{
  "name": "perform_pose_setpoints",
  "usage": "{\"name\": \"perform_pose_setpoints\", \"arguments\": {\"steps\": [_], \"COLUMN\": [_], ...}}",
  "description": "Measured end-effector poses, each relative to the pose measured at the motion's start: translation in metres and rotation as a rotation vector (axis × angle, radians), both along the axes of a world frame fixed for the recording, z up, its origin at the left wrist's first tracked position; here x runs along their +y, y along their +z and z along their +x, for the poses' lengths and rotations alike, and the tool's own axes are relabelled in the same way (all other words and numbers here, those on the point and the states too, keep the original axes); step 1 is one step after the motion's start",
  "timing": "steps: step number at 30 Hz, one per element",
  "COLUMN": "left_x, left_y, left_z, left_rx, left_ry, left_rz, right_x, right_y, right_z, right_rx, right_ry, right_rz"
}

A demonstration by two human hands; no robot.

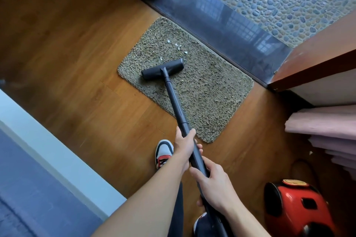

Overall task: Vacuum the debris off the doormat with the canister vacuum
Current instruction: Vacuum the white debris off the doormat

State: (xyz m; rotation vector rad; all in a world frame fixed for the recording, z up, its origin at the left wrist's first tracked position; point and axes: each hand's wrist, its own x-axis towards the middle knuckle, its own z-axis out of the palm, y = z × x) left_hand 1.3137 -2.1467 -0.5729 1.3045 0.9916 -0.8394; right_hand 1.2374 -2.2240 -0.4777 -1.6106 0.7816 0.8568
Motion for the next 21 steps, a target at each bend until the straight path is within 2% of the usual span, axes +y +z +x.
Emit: {"name": "perform_pose_setpoints", "arguments": {"steps": [3,10,17,21], "left_x": [0.003,0.016,0.035,0.038], "left_y": [-0.007,-0.019,-0.026,-0.028], "left_z": [0.010,0.058,0.125,0.146], "left_rx": [-0.038,-0.076,-0.062,-0.060], "left_ry": [0.076,0.057,0.040,0.044], "left_rz": [-0.040,-0.016,-0.030,-0.047], "right_x": [0.000,0.017,0.038,0.039], "right_y": [-0.006,-0.014,-0.027,-0.037], "right_z": [0.017,0.062,0.119,0.139], "right_rx": [-0.004,-0.002,-0.031,-0.070], "right_ry": [-0.028,-0.108,-0.108,-0.018], "right_rz": [0.029,0.054,0.052,-0.038]}}
